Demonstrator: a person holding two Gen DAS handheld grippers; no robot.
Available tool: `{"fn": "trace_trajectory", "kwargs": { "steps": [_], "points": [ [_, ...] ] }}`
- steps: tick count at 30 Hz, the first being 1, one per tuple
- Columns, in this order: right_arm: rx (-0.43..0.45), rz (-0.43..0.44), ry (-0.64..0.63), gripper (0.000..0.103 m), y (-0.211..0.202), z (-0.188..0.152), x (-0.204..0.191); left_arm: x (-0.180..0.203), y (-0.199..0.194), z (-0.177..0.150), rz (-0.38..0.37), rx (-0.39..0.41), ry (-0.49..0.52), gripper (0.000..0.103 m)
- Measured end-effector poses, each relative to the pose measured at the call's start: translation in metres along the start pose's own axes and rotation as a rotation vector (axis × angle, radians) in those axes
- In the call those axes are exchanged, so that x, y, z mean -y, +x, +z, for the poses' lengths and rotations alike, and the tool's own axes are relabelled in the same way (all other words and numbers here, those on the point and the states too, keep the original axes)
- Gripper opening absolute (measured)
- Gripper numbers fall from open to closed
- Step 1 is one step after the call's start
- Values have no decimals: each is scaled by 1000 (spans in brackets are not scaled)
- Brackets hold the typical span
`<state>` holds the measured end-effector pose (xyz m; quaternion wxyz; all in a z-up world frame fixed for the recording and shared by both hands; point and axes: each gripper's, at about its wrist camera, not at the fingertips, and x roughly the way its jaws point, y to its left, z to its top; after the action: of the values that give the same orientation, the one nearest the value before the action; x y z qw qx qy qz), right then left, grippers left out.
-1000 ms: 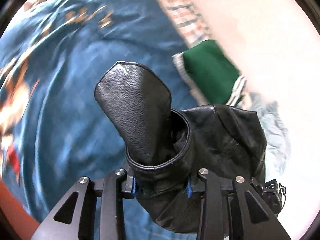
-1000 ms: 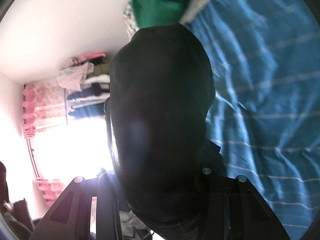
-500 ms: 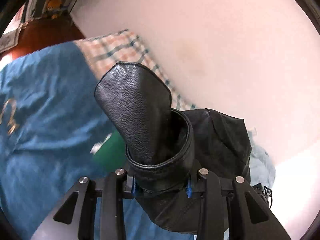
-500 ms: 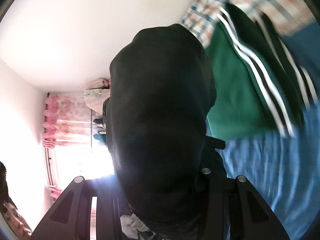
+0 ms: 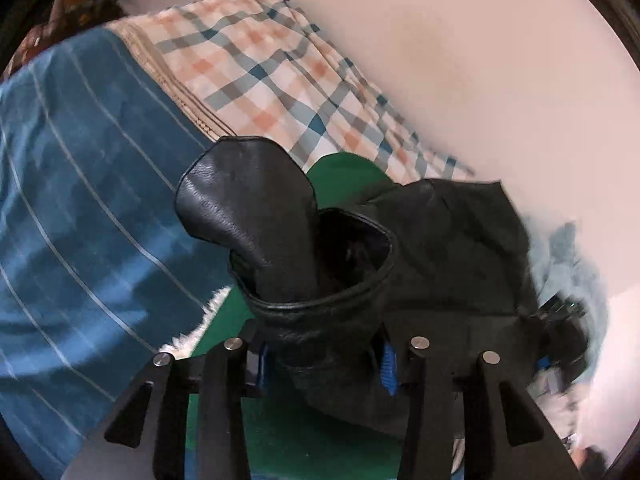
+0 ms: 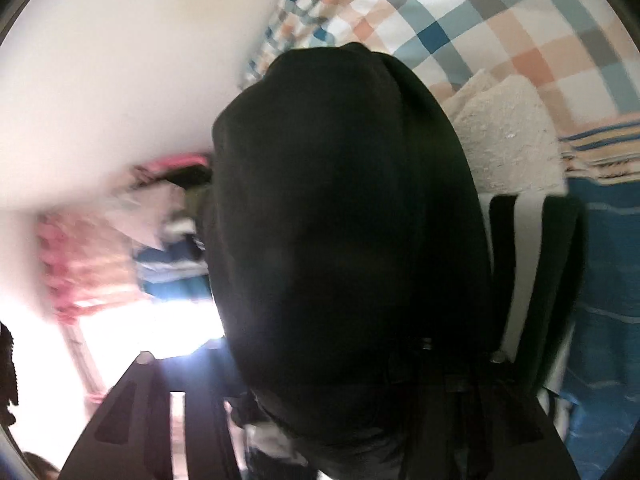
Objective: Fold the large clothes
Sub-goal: 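Carry the black jacket with both tools and lower it onto the green jacket, then open both tools and pull them back from the stacked jackets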
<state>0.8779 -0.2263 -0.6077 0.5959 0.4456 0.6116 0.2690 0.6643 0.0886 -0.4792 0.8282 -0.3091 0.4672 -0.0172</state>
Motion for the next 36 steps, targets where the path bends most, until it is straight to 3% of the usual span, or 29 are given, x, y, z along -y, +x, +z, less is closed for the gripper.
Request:
{"fn": "trace_trajectory", "kwargs": {
  "steps": [2, 4, 5, 6, 9, 12, 15, 20, 30, 36],
  "points": [
    [35, -160, -82, 69, -1, -10, -27, 13, -4, -1, 65, -14, 65, 43],
    [116, -388, -185, 85, -1, -29, -58, 21, -4, 1, 159, -10, 139, 58],
    [163, -494, -219, 89, -1, -39, -71, 27, -8, 0, 212, -2, 177, 87],
    [209, -599, -254, 91, 1, -51, -83, 36, -13, -2, 267, 7, 227, 101],
    [337, -887, -312, 94, 9, -94, -115, 46, -21, -6, 363, 34, 324, 101],
    [405, -1056, -314, 95, 20, -140, -130, 64, -44, -17, 430, 47, 396, 101],
    [429, -1113, -296, 96, 2, -203, -129, 80, -73, -29, 481, 53, 464, 101],
    [498, -1153, -253, 96, -33, -291, -153, 104, -138, -49, 486, 64, 545, 102],
    [674, -1128, -300, 96, -135, -481, -279, 157, -317, -105, 400, 128, 597, 102],
    [765, -1120, -344, 96, -186, -596, -340, 175, -405, -138, 360, 175, 612, 102]
  ]
}}
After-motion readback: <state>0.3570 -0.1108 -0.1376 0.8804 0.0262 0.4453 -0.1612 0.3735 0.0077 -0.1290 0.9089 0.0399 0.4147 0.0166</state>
